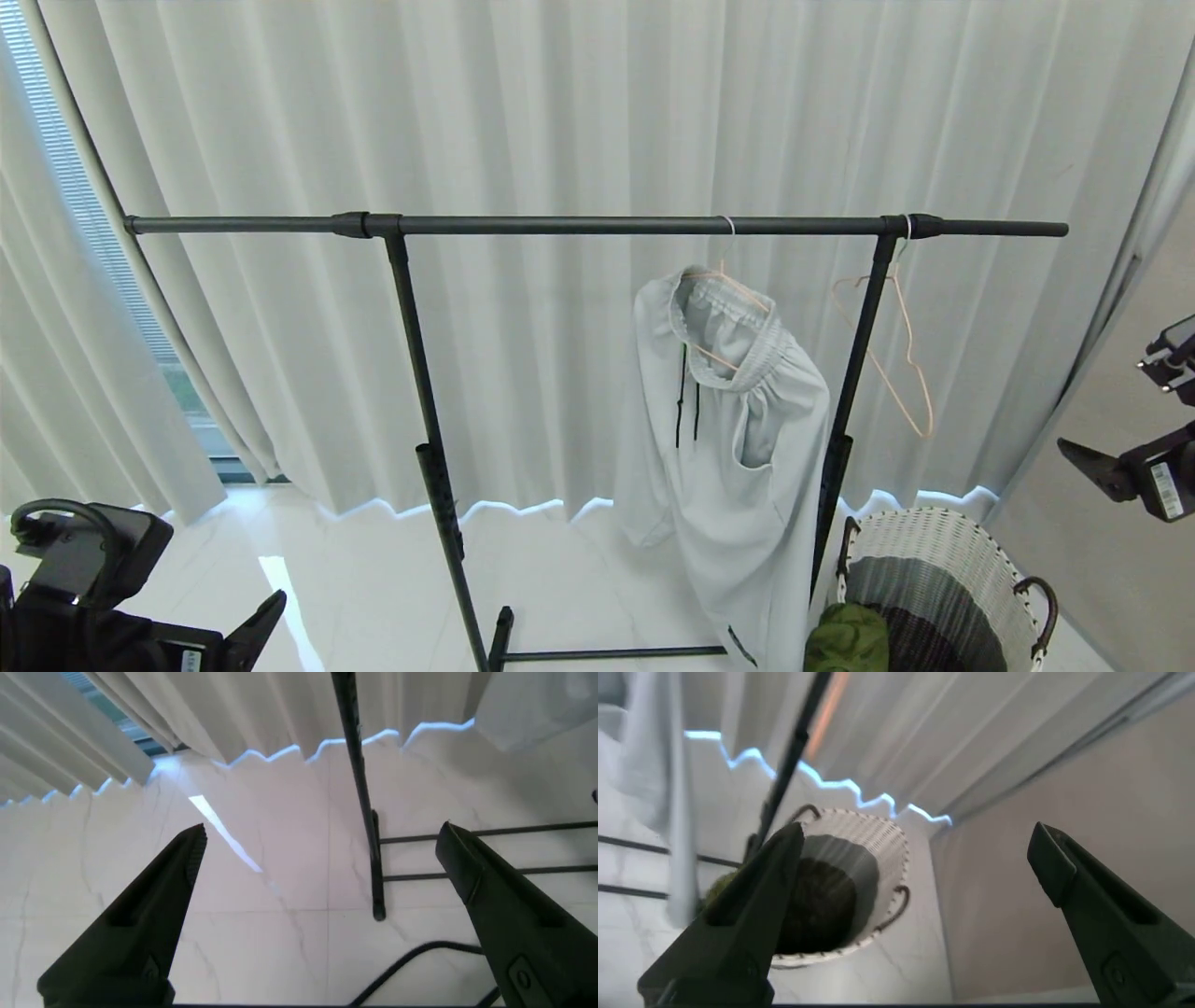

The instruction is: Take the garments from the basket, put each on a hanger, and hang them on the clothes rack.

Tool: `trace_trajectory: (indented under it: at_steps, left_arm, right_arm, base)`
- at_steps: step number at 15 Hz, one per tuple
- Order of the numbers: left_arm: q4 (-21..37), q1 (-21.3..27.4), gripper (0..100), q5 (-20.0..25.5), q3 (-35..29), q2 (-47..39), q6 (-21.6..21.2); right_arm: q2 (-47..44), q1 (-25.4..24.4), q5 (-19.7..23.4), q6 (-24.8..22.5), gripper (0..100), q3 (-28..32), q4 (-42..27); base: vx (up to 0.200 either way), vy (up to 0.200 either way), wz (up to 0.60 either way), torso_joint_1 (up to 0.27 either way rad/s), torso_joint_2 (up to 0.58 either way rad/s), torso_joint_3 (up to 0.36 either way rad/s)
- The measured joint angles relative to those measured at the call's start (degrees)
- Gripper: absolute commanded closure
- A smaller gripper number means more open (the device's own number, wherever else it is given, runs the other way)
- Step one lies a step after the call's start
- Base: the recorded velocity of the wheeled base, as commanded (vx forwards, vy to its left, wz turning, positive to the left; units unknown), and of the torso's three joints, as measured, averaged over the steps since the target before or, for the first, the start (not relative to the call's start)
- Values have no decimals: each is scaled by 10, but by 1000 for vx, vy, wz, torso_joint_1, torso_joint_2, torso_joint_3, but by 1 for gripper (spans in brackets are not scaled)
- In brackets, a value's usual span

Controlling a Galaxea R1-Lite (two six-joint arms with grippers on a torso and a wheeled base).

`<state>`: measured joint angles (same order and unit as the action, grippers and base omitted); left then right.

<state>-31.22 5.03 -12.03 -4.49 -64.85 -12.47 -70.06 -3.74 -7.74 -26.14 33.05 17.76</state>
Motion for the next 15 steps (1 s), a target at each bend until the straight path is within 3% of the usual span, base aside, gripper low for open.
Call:
trace_trajectory:
  at_steps: [8, 15]
  left_arm:
    - [0, 3, 0, 1, 6, -1, -3]
    - [0, 17, 0, 2, 3, 0, -1]
  right_arm:
    - [2, 5, 0, -2, 0, -9, 13]
    - [2, 5, -1, -2, 0, -30, 14]
  base:
    - [0, 0, 0, -5, 12, 8]
    - [0, 0, 0, -179, 447, 260]
